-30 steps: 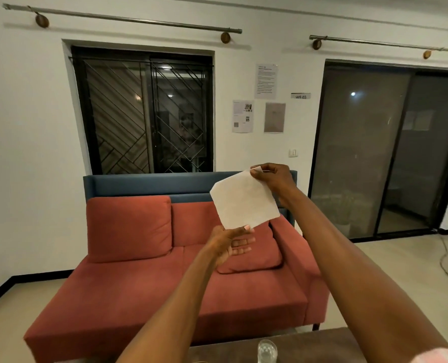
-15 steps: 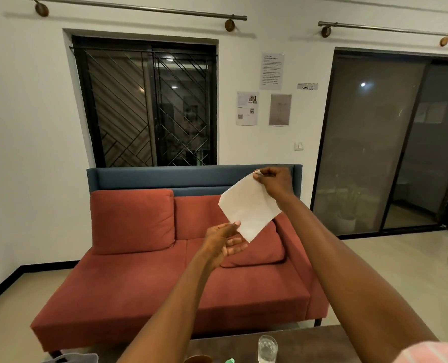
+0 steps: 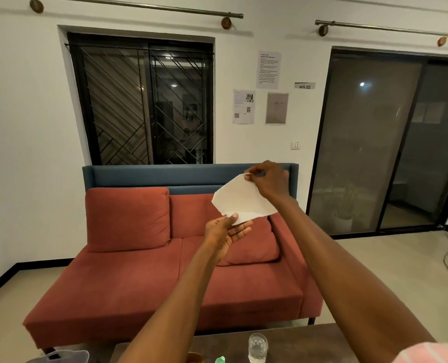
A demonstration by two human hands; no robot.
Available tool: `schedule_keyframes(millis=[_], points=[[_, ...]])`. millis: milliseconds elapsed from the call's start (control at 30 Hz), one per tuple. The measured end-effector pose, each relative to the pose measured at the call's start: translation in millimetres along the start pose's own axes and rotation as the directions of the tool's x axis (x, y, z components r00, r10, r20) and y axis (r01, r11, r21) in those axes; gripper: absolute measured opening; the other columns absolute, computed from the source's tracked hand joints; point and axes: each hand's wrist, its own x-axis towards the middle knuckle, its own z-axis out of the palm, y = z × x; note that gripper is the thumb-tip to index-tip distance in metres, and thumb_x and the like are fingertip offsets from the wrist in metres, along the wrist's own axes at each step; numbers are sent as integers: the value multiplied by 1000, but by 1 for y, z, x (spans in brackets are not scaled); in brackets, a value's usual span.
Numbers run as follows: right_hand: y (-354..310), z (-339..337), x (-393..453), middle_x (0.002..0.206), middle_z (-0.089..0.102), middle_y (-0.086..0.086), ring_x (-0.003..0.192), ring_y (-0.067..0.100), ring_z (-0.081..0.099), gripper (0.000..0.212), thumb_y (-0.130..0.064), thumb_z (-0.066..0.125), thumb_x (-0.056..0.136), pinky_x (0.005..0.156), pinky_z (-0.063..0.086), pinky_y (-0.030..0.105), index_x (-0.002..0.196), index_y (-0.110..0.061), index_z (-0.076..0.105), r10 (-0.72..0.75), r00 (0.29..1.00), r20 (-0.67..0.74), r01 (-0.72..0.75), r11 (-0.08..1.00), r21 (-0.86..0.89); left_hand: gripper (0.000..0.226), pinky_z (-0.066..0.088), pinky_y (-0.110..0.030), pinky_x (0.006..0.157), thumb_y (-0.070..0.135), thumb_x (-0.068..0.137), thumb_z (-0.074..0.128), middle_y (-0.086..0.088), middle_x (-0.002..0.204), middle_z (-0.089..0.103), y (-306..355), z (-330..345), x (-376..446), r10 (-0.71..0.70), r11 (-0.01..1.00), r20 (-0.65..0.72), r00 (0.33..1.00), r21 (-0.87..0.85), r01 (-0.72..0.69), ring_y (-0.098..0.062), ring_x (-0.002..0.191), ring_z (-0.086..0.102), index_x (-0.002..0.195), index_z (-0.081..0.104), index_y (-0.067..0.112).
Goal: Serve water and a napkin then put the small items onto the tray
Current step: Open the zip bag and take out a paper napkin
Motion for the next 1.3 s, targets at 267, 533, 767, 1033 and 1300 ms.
schedule_keyframes(millis=[267, 533, 767, 1033, 1300], points=[[1, 11, -40, 93, 70, -7, 91, 16, 55, 18, -15, 69, 83, 79, 13, 29, 92, -28, 78, -334, 930, 154, 367, 864, -344, 23, 61, -44, 71, -2, 94, 53, -31, 96, 67, 15, 19, 1, 0, 1000, -44, 999, -2, 0, -38, 82, 71, 114, 54, -13], [6, 14, -61, 85, 72, -7, 85, 16, 56, 16, -12, 66, 83, 81, 20, 30, 88, -24, 76, -324, 912, 252, 387, 883, -265, 23, 61, -40, 65, 2, 92, 42, -25, 90, 69, 16, 15, -2, -10, 1000, -58, 998, -7, 9, -33, 74, 72, 104, 59, -9], [9, 16, -74, 84, 70, -10, 82, 15, 55, 18, -5, 70, 77, 82, 30, 35, 82, -22, 75, -384, 895, 225, 426, 887, -180, 16, 60, -40, 64, 0, 89, 38, -19, 78, 65, 15, 13, 0, -22, 1000, -116, 993, 2, 22, -29, 66, 70, 89, 54, -2], [17, 20, -80, 93, 68, -6, 93, 17, 57, 25, -6, 65, 77, 89, 30, 38, 92, -23, 77, -371, 881, 295, 432, 885, -177, 14, 60, -39, 58, 6, 95, 47, -15, 66, 64, 13, 11, 2, -7, 1000, -135, 991, 14, 9, -29, 64, 70, 83, 55, 3], [32, 27, -89, 116, 64, -5, 108, 19, 55, 38, -14, 65, 75, 93, 34, 41, 113, -20, 66, -347, 885, 312, 421, 881, -214, 12, 57, -46, 77, 5, 92, 48, -14, 70, 67, 12, 9, 3, -27, 980, -198, 980, 187, 65, -28, 66, 66, 90, 60, 1]])
